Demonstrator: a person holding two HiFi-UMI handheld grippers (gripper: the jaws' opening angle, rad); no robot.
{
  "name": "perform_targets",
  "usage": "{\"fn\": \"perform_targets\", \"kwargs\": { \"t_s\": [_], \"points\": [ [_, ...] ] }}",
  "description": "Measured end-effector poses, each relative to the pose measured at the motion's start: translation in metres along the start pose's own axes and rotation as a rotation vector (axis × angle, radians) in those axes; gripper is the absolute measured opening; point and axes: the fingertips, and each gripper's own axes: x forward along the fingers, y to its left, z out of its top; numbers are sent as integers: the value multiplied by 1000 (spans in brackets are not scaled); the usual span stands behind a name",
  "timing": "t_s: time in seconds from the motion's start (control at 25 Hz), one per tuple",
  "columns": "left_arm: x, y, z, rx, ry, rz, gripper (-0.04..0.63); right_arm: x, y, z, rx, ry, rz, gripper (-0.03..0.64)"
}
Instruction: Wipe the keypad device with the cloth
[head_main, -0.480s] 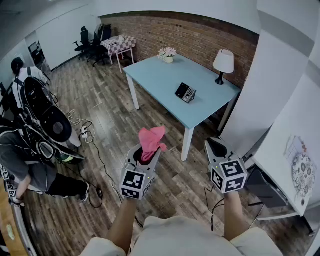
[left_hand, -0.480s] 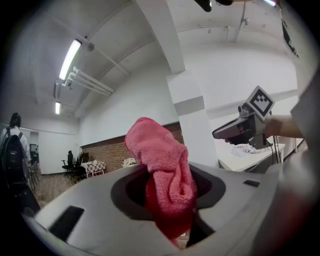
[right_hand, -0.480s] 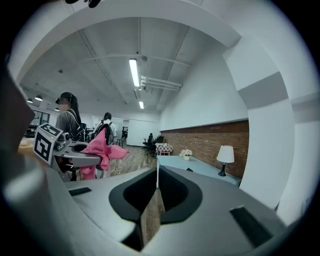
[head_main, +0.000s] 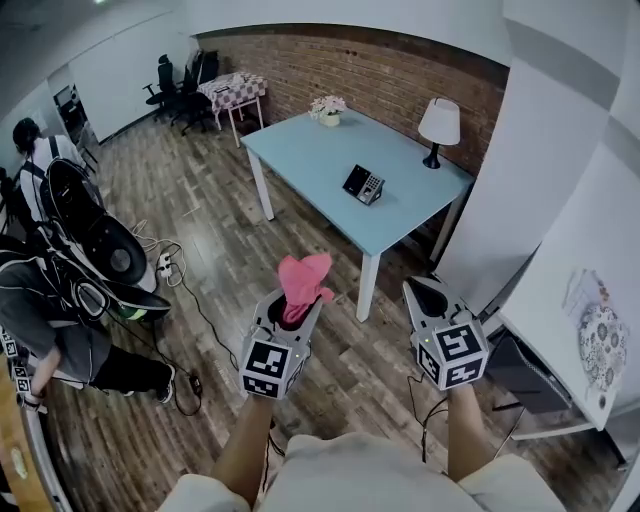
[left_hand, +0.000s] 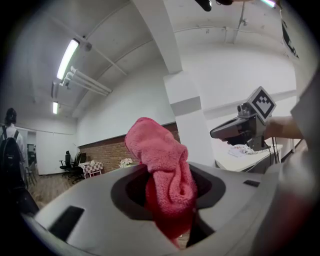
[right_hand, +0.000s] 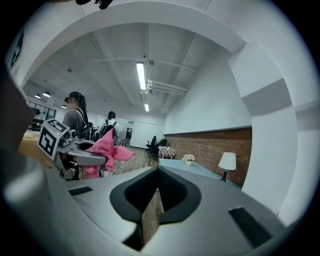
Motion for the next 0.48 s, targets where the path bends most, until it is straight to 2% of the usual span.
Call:
{"fn": "perform_targets", "kwargs": {
  "t_s": [0.12, 0.28, 0.48],
  "points": [
    [3, -9, 4, -1, 4, -3, 192, -1, 3, -4, -71, 26, 6, 20],
    [8, -27, 3, -1, 20, -9, 192, -11, 5, -7, -21, 10, 68, 18],
    [14, -48, -3, -23, 29, -4, 192, -21, -6, -25, -70, 27, 37, 17]
  ]
}}
